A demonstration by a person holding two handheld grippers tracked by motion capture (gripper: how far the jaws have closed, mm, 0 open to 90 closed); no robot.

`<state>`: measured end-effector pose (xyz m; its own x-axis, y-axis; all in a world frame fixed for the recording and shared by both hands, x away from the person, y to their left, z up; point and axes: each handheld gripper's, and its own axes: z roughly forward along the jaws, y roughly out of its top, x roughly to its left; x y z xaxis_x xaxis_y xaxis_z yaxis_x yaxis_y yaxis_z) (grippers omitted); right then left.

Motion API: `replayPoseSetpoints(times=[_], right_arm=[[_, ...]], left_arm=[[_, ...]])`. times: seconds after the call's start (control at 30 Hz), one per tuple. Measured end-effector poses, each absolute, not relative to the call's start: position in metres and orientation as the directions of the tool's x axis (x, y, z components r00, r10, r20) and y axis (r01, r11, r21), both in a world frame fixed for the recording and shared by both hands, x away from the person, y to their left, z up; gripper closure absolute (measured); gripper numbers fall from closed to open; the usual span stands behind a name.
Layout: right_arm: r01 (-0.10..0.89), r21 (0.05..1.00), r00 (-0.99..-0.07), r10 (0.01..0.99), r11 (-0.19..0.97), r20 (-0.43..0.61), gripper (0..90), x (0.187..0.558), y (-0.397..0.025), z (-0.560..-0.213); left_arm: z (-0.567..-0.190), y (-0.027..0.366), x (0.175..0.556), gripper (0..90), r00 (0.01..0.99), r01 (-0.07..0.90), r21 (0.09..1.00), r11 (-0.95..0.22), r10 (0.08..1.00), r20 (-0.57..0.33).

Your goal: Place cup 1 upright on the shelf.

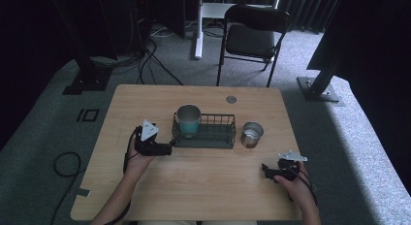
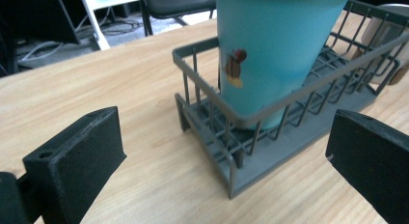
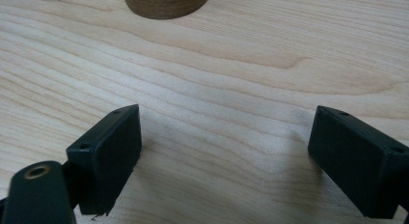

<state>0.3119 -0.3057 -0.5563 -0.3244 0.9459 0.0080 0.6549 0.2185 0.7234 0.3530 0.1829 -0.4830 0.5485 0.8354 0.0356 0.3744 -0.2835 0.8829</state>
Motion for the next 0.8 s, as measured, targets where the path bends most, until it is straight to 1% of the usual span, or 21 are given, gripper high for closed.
replayPoseSetpoints(times=[0.07,0.37,0.53,0.8], right_arm=[[0.655,0.724,-0.325,0.946,0.219,0.008,11.3,0.312,-0.306,-0.556],[0.655,0.724,-0.324,0.946,0.219,0.008,11.3,0.312,-0.306,-0.556],[0.655,0.723,-0.325,0.946,0.219,0.008,11.3,0.312,-0.306,-0.556],[0.654,0.724,-0.326,0.945,0.221,0.006,11.3,0.312,-0.306,-0.556]], left_arm=[[-0.486,0.186,0.352,0.4,0.552,0.387,0.882,-0.269,0.834,0.012],[-0.495,0.200,0.345,0.4,0.544,0.409,0.869,-0.278,0.839,0.013],[-0.503,0.217,0.338,0.4,0.518,0.428,0.861,-0.275,0.855,0.016],[-0.518,0.240,0.325,0.4,0.471,0.464,0.852,-0.242,0.882,-0.006]])
